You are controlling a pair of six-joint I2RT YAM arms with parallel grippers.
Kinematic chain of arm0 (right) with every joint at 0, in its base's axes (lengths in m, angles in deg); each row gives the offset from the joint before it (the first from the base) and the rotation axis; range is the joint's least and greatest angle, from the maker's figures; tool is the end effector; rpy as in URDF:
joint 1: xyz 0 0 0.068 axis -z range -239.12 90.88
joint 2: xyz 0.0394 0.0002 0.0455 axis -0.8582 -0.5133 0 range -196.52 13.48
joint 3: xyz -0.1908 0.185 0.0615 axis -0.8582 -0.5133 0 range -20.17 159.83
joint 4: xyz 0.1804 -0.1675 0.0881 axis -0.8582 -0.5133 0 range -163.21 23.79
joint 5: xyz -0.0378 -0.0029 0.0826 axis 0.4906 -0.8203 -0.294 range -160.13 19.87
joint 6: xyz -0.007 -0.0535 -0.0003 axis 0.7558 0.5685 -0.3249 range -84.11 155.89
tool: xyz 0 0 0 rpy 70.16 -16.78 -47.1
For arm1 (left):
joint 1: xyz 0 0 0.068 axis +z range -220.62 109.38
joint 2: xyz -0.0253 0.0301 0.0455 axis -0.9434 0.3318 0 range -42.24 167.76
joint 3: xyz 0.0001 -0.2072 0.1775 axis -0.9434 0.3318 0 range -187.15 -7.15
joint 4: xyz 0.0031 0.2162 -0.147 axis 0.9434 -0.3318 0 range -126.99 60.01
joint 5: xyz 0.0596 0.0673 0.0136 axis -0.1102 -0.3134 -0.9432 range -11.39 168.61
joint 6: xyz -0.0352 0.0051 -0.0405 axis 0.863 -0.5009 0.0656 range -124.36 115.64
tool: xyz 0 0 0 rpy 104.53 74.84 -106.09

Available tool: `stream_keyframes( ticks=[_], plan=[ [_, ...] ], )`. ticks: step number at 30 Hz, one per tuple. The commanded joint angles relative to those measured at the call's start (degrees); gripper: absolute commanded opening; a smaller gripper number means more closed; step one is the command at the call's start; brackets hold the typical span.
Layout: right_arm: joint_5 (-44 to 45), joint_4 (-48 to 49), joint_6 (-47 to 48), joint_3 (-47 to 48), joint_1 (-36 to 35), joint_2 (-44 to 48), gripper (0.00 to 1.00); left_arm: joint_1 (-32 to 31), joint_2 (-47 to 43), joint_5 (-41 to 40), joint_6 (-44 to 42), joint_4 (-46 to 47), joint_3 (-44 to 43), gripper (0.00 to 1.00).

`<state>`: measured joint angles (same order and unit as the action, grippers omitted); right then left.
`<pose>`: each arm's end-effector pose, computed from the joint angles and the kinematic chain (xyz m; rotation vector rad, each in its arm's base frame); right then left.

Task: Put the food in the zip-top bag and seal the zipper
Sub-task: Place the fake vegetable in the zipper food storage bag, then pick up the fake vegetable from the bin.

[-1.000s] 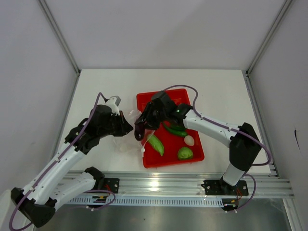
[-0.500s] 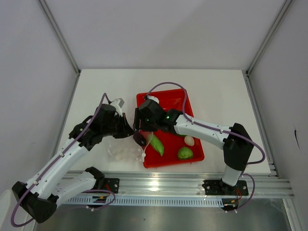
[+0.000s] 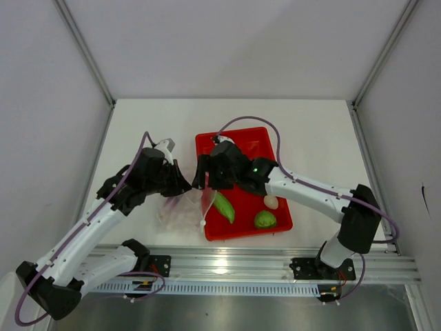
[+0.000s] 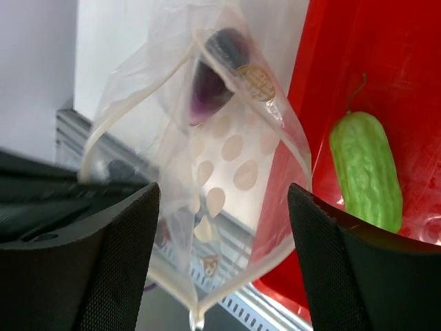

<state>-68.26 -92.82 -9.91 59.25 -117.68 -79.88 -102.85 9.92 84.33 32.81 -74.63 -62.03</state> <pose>0.1944 0.3159 0.3049 -0.2542 2.4367 0.8667 0.1515 -0.0998 0.3204 -0.0502 2.4110 -0.7111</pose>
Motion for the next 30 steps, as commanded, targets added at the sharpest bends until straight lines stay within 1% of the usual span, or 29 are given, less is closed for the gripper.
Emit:
stream_keyframes(
  ticks=[1, 7, 10, 12, 14, 16, 18, 19, 20, 22, 24, 26, 28, 29, 30],
  plan=[
    [-3.6, 0.2, 0.8, -0.7, 1.9, 5.9, 0.76, 0.1, -0.2, -0.3, 1.2, 3.3, -2.1, 0.01],
    [-2.0, -2.0, 4.2, -4.7, 6.8, 13.6, 0.75, 0.7, 0.2, -2.0, 0.2, 3.0, -2.0, 0.01],
    [-1.9, -4.0, 6.5, -5.8, 8.7, 16.5, 0.75, 1.9, 0.2, -3.8, 0.6, -0.3, -3.1, 0.01],
    [-1.1, -6.5, 8.1, -6.2, 11.1, 17.4, 0.75, 2.2, -2.2, -3.6, 0.9, -0.3, -3.3, 0.01],
    [0.5, -8.4, 9.3, -7.4, 13.3, 17.6, 0.75, 2.2, -7.2, -3.3, 1.6, 1.0, -3.4, 0.01],
    [2.6, -9.2, 11.0, -8.4, 14.4, 16.8, 0.75, 2.2, -10.0, -4.6, 2.3, 1.3, -4.4, 0.01],
    [2.3, -9.1, 12.0, -9.6, 15.8, 15.4, 0.75, 2.3, -9.5, -7.5, 1.6, 1.7, -4.6, 0.01],
    [1.4, -9.2, 12.5, -9.6, 16.0, 13.2, 0.75, 2.7, -5.9, -7.4, 0.0, 1.1, -4.7, 0.0],
    [0.9, -8.7, 12.7, -9.8, 16.2, 12.2, 0.75, 4.2, -3.1, -4.1, -0.5, -0.6, -6.9, 0.01],
    [-0.4, -7.8, 13.0, -10.2, 16.0, 9.2, 0.74, 4.7, 0.7, -3.9, -0.2, -6.7, -9.4, 0.01],
    [-0.9, -6.5, 13.4, -10.9, 15.2, 7.4, 0.74, 4.5, -3.6, -2.8, 0.4, -3.9, -8.3, 0.01],
    [-1.2, -4.9, 13.6, -11.6, 14.4, 5.4, 0.74, 4.6, -10.5, -2.8, 1.1, 3.0, -3.8, 0.01],
    [-3.5, -3.2, 13.8, -13.3, 13.1, 4.2, 0.73, 4.6, -10.1, -3.7, 0.4, 2.3, -3.2, 0.01],
    [-5.1, -1.3, 14.2, -13.8, 12.6, 2.8, 0.73, 4.6, -8.6, -3.5, -0.2, -0.4, -3.8, 0.01],
    [-5.7, -0.6, 14.4, -13.9, 12.2, 2.1, 0.72, 4.6, -5.0, -3.3, -0.7, -1.8, -5.3, 0.01]
  ],
)
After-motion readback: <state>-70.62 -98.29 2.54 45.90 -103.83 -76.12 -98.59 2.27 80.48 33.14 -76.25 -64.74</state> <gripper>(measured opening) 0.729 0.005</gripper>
